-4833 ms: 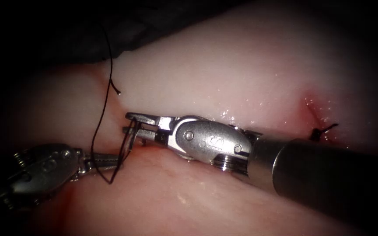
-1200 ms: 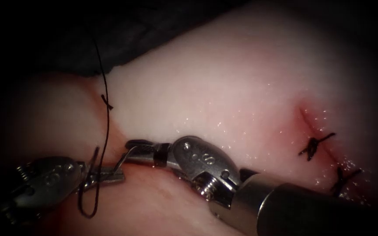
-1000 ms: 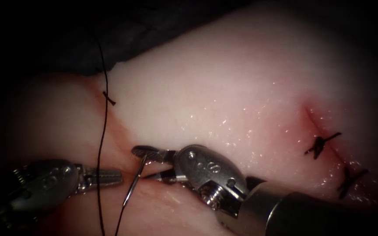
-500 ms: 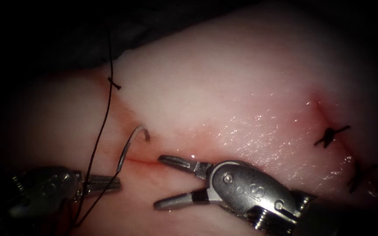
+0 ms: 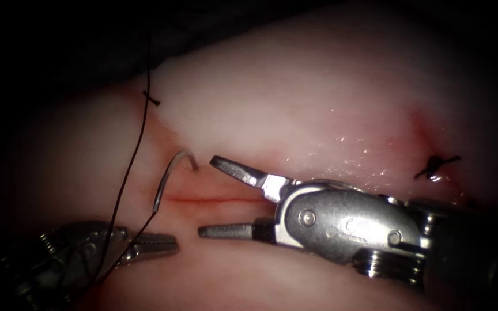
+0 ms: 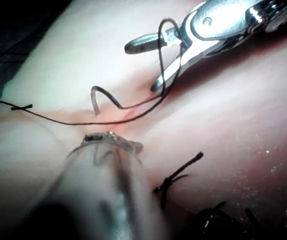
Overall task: Wound Closure
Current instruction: With the right gripper, insert the needle through the top of the incision.
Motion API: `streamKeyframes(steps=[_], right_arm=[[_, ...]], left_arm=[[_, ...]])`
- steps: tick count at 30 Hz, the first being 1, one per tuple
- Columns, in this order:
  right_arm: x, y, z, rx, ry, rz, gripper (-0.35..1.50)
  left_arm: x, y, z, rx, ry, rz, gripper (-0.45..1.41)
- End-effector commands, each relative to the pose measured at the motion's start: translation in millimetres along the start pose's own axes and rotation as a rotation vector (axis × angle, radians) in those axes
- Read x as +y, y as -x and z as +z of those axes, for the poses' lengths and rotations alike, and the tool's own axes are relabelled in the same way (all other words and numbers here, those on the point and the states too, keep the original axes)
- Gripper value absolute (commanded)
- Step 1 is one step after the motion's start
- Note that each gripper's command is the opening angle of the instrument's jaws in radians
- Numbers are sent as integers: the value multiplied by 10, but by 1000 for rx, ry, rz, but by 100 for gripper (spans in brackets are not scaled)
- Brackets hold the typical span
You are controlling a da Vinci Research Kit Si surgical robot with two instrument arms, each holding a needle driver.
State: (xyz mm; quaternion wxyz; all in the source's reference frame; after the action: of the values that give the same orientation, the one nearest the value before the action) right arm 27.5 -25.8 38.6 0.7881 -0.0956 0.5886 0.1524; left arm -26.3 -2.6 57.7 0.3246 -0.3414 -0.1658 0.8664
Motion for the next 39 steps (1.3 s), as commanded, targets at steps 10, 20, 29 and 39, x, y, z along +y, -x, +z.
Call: streamKeyframes(steps=[10,20,29,39], right_arm=[[10,5,67,-51,-179,-411,125],[-1,32,85,-65,-218,-550,113],[-1,32,93,-44,-188,-546,103],[-1,32,94,-75,-232,-514,-35]], left_arm=[[-6,-4,1,-2,1,6,-45],[-6,-4,1,-2,2,6,-45],[-6,-4,0,-2,2,6,-43],[-5,-4,-2,-5,5,7,-43]])
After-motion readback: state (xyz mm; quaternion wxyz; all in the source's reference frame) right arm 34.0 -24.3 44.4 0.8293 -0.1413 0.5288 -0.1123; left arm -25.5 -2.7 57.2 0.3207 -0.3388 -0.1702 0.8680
